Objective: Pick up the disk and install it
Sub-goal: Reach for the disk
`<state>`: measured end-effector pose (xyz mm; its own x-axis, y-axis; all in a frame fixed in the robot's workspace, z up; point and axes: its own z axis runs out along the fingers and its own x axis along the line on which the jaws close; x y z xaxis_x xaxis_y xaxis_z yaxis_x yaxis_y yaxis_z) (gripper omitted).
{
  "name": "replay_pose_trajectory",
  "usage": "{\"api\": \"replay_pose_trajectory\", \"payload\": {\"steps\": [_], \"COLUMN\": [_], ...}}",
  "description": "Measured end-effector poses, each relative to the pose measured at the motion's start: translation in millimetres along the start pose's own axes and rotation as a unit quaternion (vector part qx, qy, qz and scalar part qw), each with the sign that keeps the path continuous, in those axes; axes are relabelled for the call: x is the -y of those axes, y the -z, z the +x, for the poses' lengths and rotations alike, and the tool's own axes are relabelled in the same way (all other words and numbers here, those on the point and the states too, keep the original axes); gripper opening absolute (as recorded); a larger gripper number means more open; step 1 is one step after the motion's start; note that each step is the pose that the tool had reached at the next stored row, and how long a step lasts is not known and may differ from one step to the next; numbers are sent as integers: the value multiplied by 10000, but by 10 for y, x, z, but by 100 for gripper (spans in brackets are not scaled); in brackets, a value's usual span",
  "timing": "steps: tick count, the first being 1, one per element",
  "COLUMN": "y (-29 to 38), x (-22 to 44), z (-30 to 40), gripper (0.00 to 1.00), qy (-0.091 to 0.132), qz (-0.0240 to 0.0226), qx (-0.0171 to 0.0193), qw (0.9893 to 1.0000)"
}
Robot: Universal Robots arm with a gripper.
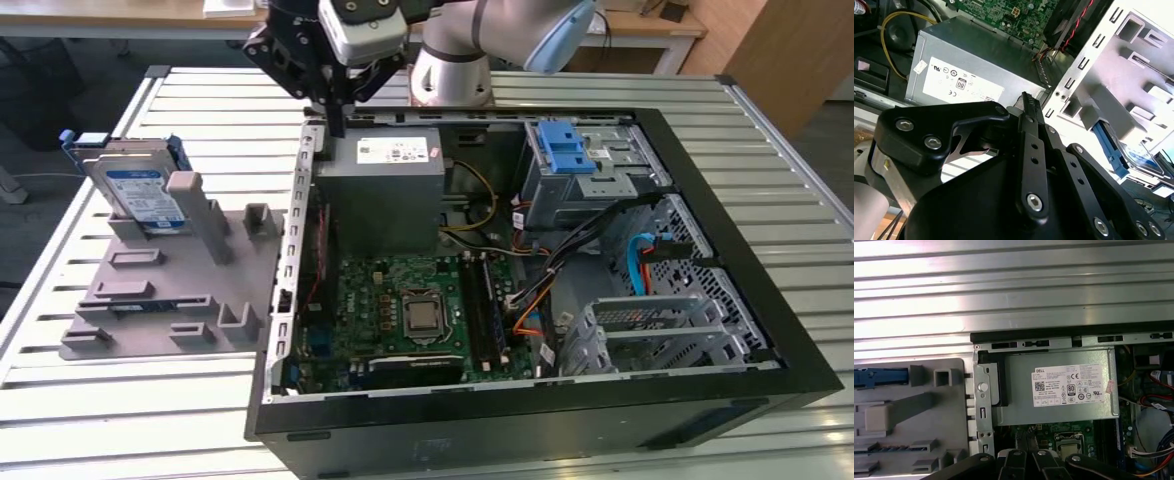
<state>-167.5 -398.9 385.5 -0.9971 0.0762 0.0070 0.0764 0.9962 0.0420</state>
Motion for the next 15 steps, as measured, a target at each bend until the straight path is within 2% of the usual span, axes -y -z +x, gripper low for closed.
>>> {"api": "replay_pose_trajectory", "payload": {"steps": [15], "y": [-12], "x": [4], "z": [52], "gripper": [11], "qy": [-1], "qz": [2], "qx": [-26], "qw": [10000]}}
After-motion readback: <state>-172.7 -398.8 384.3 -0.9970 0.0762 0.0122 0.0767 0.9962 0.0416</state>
